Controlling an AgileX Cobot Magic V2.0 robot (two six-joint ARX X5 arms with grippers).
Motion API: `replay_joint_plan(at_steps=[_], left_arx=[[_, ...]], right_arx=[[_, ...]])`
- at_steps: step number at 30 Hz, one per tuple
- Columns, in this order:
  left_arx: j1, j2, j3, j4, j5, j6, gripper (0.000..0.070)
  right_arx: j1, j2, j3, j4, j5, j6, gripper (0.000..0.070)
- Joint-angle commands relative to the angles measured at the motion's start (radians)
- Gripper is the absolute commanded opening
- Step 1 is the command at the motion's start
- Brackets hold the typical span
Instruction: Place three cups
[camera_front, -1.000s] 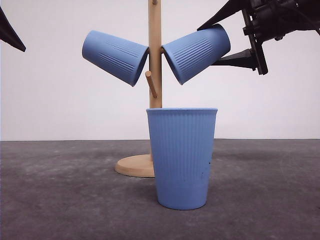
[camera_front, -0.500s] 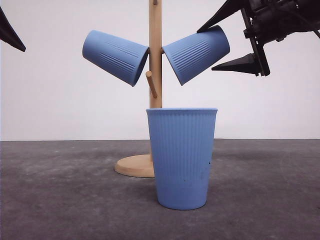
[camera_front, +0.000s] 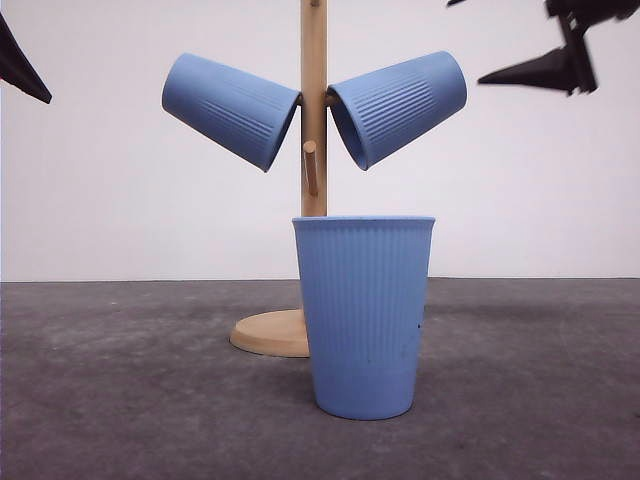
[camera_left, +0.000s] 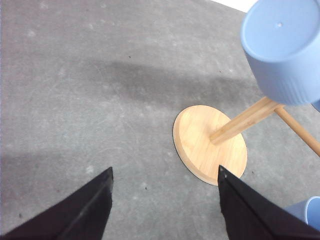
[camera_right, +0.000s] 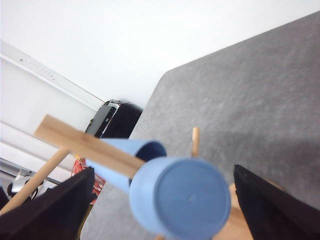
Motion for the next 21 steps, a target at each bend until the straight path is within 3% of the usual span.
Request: replay_joint_plan(at_steps=[1, 5, 8, 14, 21], left_arx=[[-0.001, 0.002, 0.01, 0.01, 0.002, 0.002, 0.0381], [-0.001, 0.002, 0.01, 0.01, 0.003, 0.002, 0.0381], [-0.001, 0.002, 0.01, 0.01, 0.003, 0.002, 0.0381], [-0.001, 0.002, 0.01, 0.01, 0.003, 0.002, 0.0381], [-0.001, 0.002, 0.01, 0.01, 0.003, 0.002, 0.0381]], right_arx=[[0.001, -0.021, 0.015, -0.096, 0.024, -0.103, 0.0564], [0.019, -0.114, 0.015, -0.444, 0.191, -0.33, 0.0564], [0.061, -0.169, 0.015, -0.639, 0.289, -0.423, 0.0563], [0.194, -0.203, 0.014, -0.781, 0.386, -0.421, 0.0538], [0.401, -0.166, -0.003, -0.759, 0.599, -0.364, 0.0523]])
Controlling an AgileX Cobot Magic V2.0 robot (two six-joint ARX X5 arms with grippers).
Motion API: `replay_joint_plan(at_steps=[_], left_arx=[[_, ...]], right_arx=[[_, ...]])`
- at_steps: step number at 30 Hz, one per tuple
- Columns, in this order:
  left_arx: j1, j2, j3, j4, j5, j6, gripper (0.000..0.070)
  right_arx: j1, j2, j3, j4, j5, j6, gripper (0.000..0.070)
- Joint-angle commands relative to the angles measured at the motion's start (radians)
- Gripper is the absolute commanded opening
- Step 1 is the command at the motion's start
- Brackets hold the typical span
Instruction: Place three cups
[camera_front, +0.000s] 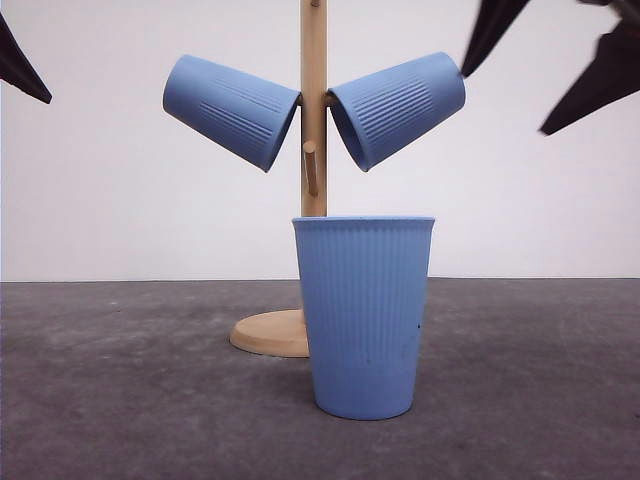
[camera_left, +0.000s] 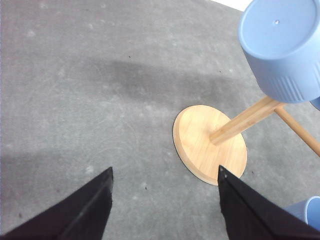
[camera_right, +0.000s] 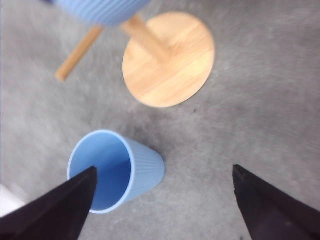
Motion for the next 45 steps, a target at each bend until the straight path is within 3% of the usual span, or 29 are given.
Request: replay_joint_plan(at_steps=[1, 11, 18, 22, 28, 31, 35, 38, 45], left_arx=[[-0.001, 0.002, 0.01, 0.011, 0.003, 0.002, 0.0381], [-0.001, 0.002, 0.01, 0.011, 0.003, 0.002, 0.0381], [-0.001, 0.002, 0.01, 0.011, 0.003, 0.002, 0.0381], [-0.002, 0.002, 0.01, 0.01, 0.003, 0.002, 0.0382], [-0.002, 0.002, 0.011, -0.017, 0.086, -0.001, 0.0394], [-0.007, 0.002, 0.011, -0.039, 0.183, -0.001, 0.0413], [-0.036, 0.002, 0.011, -0.047, 0.364, -0.001, 0.0532], [-0.077, 0.002, 0.011, -0.045, 0.486, 0.0, 0.0534], [-0.206, 0.013, 0.011, -0.046, 0.574, 0.001, 0.0534]], right_arx=[[0.038, 0.02, -0.007, 0.02, 0.026, 0.029, 0.0518], [0.156, 0.044, -0.2, 0.26, 0.052, 0.177, 0.048], [0.197, 0.129, -0.22, 0.29, 0.05, 0.184, 0.0463], [0.234, 0.197, -0.22, 0.295, 0.05, 0.183, 0.0341], [0.243, 0.204, -0.219, 0.294, 0.036, 0.183, 0.0022], [0.232, 0.166, -0.218, 0.285, 0.027, 0.183, 0.0], [0.207, 0.116, -0.215, 0.278, -0.085, 0.183, 0.0], [0.184, 0.102, -0.213, 0.279, -0.206, 0.183, 0.0], [0.175, 0.103, -0.213, 0.295, -0.45, 0.177, 0.0]])
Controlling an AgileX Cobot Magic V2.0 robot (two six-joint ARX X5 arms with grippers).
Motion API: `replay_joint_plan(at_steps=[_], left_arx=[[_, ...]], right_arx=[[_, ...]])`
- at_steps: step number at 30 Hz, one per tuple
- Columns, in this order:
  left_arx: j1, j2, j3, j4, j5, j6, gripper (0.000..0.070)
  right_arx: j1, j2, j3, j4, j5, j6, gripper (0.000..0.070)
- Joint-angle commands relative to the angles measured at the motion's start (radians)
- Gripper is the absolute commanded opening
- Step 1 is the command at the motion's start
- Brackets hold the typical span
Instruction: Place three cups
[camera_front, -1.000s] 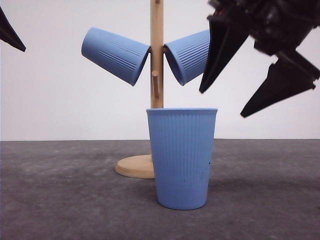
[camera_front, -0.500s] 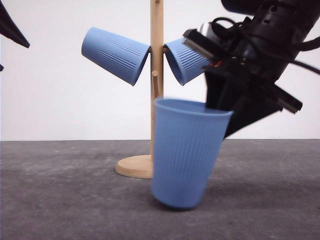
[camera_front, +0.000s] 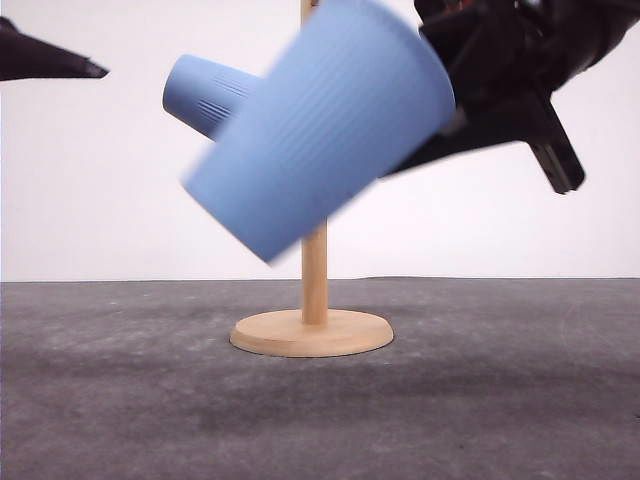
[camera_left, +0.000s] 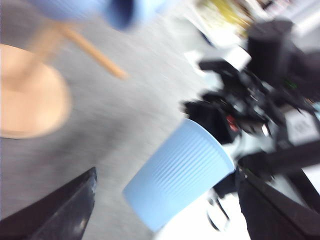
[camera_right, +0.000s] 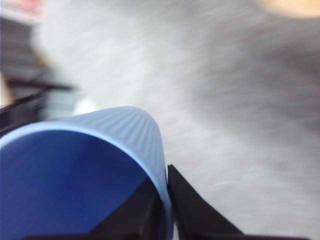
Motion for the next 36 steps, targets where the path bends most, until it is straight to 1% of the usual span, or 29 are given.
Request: replay_joint_plan(at_steps=[1, 2, 5, 7, 11, 13, 16, 19, 26, 29, 31, 34, 36], left_arx=[[-0.029, 0.018, 0.011, 0.006, 0.017, 0.002, 0.0535], [-0.051, 0.025, 0.011, 0.006, 0.024, 0.004, 0.0535], [-0.111, 0.055, 0.011, 0.007, 0.048, 0.009, 0.0562], [-0.151, 0.08, 0.011, 0.007, 0.053, 0.016, 0.0563], [-0.235, 0.136, 0.011, 0.007, 0.06, 0.047, 0.0581], [-0.273, 0.163, 0.011, 0.007, 0.064, 0.063, 0.0604], [-0.327, 0.199, 0.011, 0.008, 0.082, 0.097, 0.0604], [-0.373, 0.229, 0.011, 0.011, 0.088, 0.12, 0.0604], [-0.438, 0.264, 0.011, 0.013, 0.095, 0.158, 0.0593], [-0.449, 0.262, 0.011, 0.014, 0.095, 0.163, 0.0562], [-0.451, 0.262, 0.011, 0.015, 0.102, 0.163, 0.0507], [-0.451, 0.262, 0.011, 0.016, 0.136, 0.166, 0.0448], [-0.451, 0.262, 0.011, 0.017, 0.158, 0.166, 0.0391]], right_arx=[[0.007, 0.01, 0.013, 0.018, -0.059, 0.001, 0.0], [0.007, 0.01, 0.013, 0.023, -0.089, 0.001, 0.0], [0.007, 0.01, 0.013, 0.034, -0.139, 0.001, 0.0], [0.006, 0.01, 0.013, 0.047, -0.175, 0.003, 0.0], [0.006, 0.01, 0.013, 0.08, -0.243, 0.023, 0.0], [0.006, 0.01, 0.013, 0.082, -0.253, 0.026, 0.0], [0.006, 0.01, 0.013, 0.081, -0.265, 0.026, 0.0], [0.006, 0.01, 0.013, 0.081, -0.298, 0.03, 0.0], [0.006, 0.011, 0.013, 0.072, -0.372, 0.045, 0.0], [0.006, 0.011, 0.013, 0.051, -0.395, 0.044, 0.0], [0.007, 0.011, 0.013, 0.039, -0.401, 0.043, 0.0], [0.007, 0.011, 0.013, 0.032, -0.402, 0.043, 0.0], [0.007, 0.011, 0.013, 0.028, -0.402, 0.043, 0.0]])
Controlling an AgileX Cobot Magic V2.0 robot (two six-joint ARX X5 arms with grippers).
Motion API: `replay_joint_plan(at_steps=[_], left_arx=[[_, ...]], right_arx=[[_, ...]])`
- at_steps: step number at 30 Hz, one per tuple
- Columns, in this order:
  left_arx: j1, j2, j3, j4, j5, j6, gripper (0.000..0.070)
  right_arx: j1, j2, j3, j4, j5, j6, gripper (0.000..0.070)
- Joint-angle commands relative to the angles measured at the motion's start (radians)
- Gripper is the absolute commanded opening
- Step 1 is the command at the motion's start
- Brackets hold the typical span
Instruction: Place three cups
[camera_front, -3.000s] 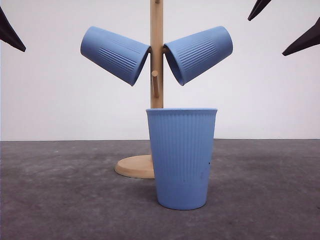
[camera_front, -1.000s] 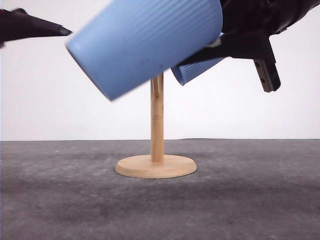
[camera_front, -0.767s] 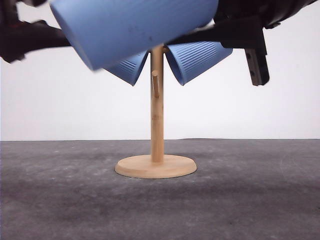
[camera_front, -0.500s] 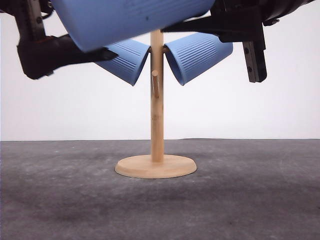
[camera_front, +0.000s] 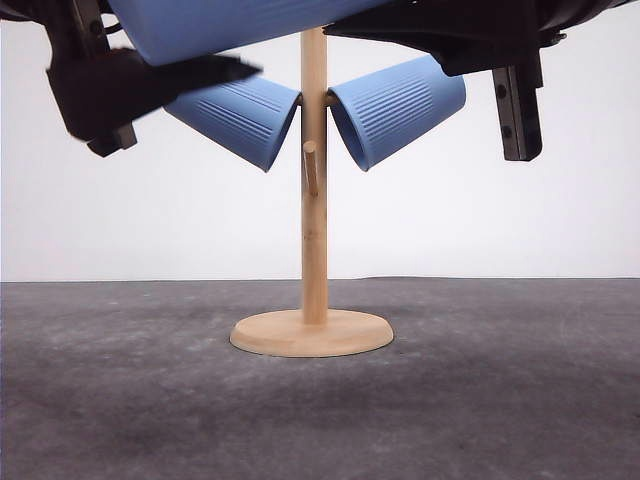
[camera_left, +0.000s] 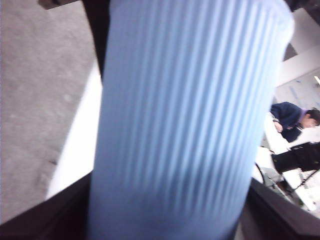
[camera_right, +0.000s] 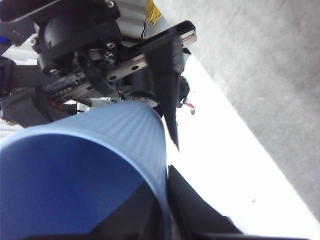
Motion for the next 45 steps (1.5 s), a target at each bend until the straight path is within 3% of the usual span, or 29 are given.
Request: replay_joint_plan(at_steps=[1, 5, 10, 18, 22, 26, 32, 39, 45], left_arx=[[-0.007, 0.009, 0.011, 0.01, 0.017, 0.022, 0.036], [-0.007, 0.009, 0.011, 0.01, 0.029, 0.022, 0.0304], [-0.007, 0.009, 0.011, 0.009, 0.029, 0.021, 0.0305], [-0.006, 0.009, 0.011, 0.003, 0.028, -0.006, 0.0307], [-0.006, 0.009, 0.011, 0.003, 0.015, -0.025, 0.0307], [-0.006, 0.009, 0.011, 0.002, -0.036, -0.092, 0.0308], [-0.006, 0.009, 0.011, 0.013, -0.092, -0.288, 0.0308], [-0.006, 0.01, 0.011, 0.129, -0.218, -0.698, 0.0308], [-0.003, 0.013, 0.011, 0.298, -0.349, -0.99, 0.0308]], right_arx=[[0.005, 0.004, 0.013, 0.002, -0.018, 0.008, 0.0], [0.004, 0.004, 0.013, 0.003, -0.018, 0.003, 0.0025], [0.004, 0.004, 0.013, 0.004, -0.001, -0.002, 0.0227], [-0.041, -0.027, 0.013, 0.004, 0.091, -0.04, 0.0293], [-0.109, -0.077, 0.013, 0.005, 0.095, -0.048, 0.0293], [-0.199, -0.138, 0.013, 0.004, 0.094, -0.048, 0.0296], [-0.333, -0.222, 0.013, 0.003, 0.094, -0.056, 0.0296], [-0.423, -0.273, 0.013, 0.003, 0.093, -0.089, 0.0296], [-0.435, -0.276, 0.013, 0.002, 0.091, -0.13, 0.0296]])
